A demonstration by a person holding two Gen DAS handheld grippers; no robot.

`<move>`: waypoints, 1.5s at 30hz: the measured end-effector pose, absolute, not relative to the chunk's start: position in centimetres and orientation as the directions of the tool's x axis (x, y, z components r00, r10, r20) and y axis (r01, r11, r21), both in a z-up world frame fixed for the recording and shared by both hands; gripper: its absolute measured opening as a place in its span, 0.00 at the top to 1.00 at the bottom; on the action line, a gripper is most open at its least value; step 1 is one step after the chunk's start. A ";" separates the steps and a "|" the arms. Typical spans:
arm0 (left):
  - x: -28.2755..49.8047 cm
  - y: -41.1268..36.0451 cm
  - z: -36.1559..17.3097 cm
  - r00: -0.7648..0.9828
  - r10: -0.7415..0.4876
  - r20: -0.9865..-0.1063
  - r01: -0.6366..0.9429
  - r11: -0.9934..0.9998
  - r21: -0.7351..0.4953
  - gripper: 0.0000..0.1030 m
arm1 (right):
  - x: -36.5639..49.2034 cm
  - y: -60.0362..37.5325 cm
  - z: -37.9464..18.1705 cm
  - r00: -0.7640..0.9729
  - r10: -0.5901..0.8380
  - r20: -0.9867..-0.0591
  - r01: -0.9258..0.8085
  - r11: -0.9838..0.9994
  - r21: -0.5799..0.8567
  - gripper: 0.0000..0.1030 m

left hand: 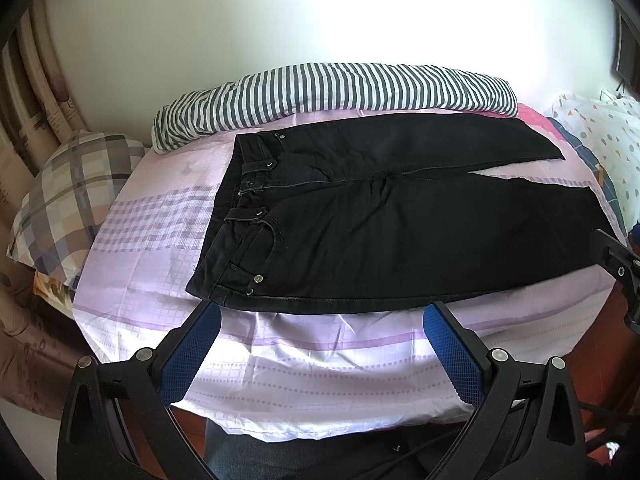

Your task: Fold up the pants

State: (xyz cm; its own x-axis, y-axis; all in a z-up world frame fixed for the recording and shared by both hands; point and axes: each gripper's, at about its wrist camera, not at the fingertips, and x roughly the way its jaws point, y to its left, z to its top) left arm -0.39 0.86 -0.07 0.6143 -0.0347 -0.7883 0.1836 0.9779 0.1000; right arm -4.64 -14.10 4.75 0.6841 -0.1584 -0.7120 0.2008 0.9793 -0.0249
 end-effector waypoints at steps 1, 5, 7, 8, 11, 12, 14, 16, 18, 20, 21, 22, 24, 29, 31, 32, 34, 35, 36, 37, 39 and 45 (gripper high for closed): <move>-0.4 0.8 -0.2 0.615 -0.034 -0.788 0.182 0.978 0.100 0.02 | -4.6 -14.1 4.7 0.684 -0.158 -0.712 0.202 0.979 -0.023 0.00; -0.4 0.8 -0.1 0.615 -0.034 -0.788 0.183 0.978 0.101 0.02 | -4.7 -14.2 4.7 0.682 -0.158 -0.714 0.207 0.978 -0.019 0.00; -0.4 0.8 -0.2 0.615 -0.034 -0.788 0.184 0.978 0.101 0.02 | -4.6 -14.3 4.7 0.684 -0.161 -0.711 0.207 0.978 -0.022 0.00; -0.4 0.8 -0.2 0.614 -0.035 -0.788 0.184 0.978 0.100 0.02 | -4.6 -14.2 4.7 0.685 -0.161 -0.710 0.206 0.978 -0.023 0.00; -0.4 0.8 -0.2 0.615 -0.035 -0.788 0.184 0.978 0.100 0.02 | -4.7 -14.3 4.6 0.684 -0.158 -0.712 0.207 0.978 -0.018 0.00; -0.4 0.8 -0.2 0.615 -0.034 -0.788 0.184 0.978 0.101 0.02 | -4.7 -14.3 4.7 0.685 -0.155 -0.712 0.206 0.979 -0.015 0.00; -0.4 0.8 -0.2 0.615 -0.034 -0.788 0.183 0.978 0.100 0.02 | -4.8 -14.3 4.8 0.686 -0.157 -0.711 0.207 0.978 -0.017 0.00; -0.4 0.8 -0.2 0.615 -0.034 -0.788 0.183 0.978 0.101 0.02 | -4.7 -14.3 4.8 0.685 -0.154 -0.712 0.205 0.979 -0.015 0.00; -0.4 0.8 -0.2 0.615 -0.035 -0.788 0.184 0.978 0.101 0.02 | -4.8 -14.3 4.8 0.686 -0.154 -0.711 0.205 0.979 -0.014 0.00; -0.4 0.8 -0.2 0.616 -0.034 -0.787 0.185 0.977 0.102 0.02 | -4.8 -14.3 4.8 0.686 -0.155 -0.711 0.206 0.978 -0.015 0.00; -0.4 0.8 -0.2 0.616 -0.035 -0.787 0.186 0.977 0.102 0.02 | -4.8 -14.3 4.9 0.687 -0.157 -0.709 0.208 0.978 -0.015 0.00; -0.4 0.9 -0.2 0.616 -0.035 -0.787 0.187 0.977 0.103 0.02 | -4.8 -14.4 4.9 0.687 -0.158 -0.710 0.210 0.978 -0.015 0.00; -0.4 0.9 -0.2 0.617 -0.036 -0.786 0.186 0.977 0.102 0.02 | -4.9 -14.5 5.0 0.687 -0.157 -0.709 0.212 0.977 -0.010 0.00; -0.4 0.8 -0.2 0.617 -0.034 -0.787 0.185 0.977 0.102 0.02 | -4.9 -14.5 5.0 0.688 -0.157 -0.709 0.211 0.977 -0.012 0.00; -0.4 0.9 -0.1 0.617 -0.035 -0.786 0.184 0.978 0.101 0.02 | -5.0 -14.5 5.0 0.688 -0.157 -0.708 0.209 0.978 -0.014 0.00; -0.4 0.9 -0.1 0.617 -0.035 -0.786 0.185 0.978 0.101 0.02 | -4.9 -14.4 5.0 0.689 -0.157 -0.707 0.207 0.978 -0.015 0.00; -0.5 0.9 -0.1 0.617 -0.035 -0.786 0.185 0.978 0.101 0.02 | -4.8 -14.2 4.9 0.688 -0.155 -0.709 0.204 0.979 -0.016 0.00; -0.5 0.9 -0.1 0.616 -0.036 -0.787 0.184 0.978 0.100 0.02 | -4.8 -14.2 4.9 0.690 -0.155 -0.708 0.203 0.979 -0.016 0.00; -0.5 0.9 -0.1 0.616 -0.035 -0.787 0.184 0.978 0.101 0.02 | -4.8 -14.1 4.9 0.691 -0.155 -0.706 0.202 0.979 -0.017 0.00; -0.5 0.9 -0.1 0.616 -0.035 -0.787 0.183 0.978 0.100 0.02 | -4.8 -14.0 4.9 0.690 -0.156 -0.707 0.202 0.979 -0.019 0.00; -0.6 0.9 0.0 0.617 -0.034 -0.786 0.183 0.978 0.101 0.02 | -4.7 -13.9 4.9 0.692 -0.157 -0.705 0.198 0.980 -0.023 0.00; -0.5 0.9 0.0 0.617 -0.035 -0.786 0.185 0.977 0.102 0.02 | -4.7 -13.9 5.1 0.695 -0.155 -0.702 0.197 0.980 -0.022 0.00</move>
State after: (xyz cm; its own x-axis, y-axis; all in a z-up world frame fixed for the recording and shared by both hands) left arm -0.53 0.90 -0.02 0.6170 -0.0351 -0.7862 0.1851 0.9774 0.1016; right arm -4.71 -13.91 5.06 0.6954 -0.1553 -0.7016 0.1967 0.9802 -0.0221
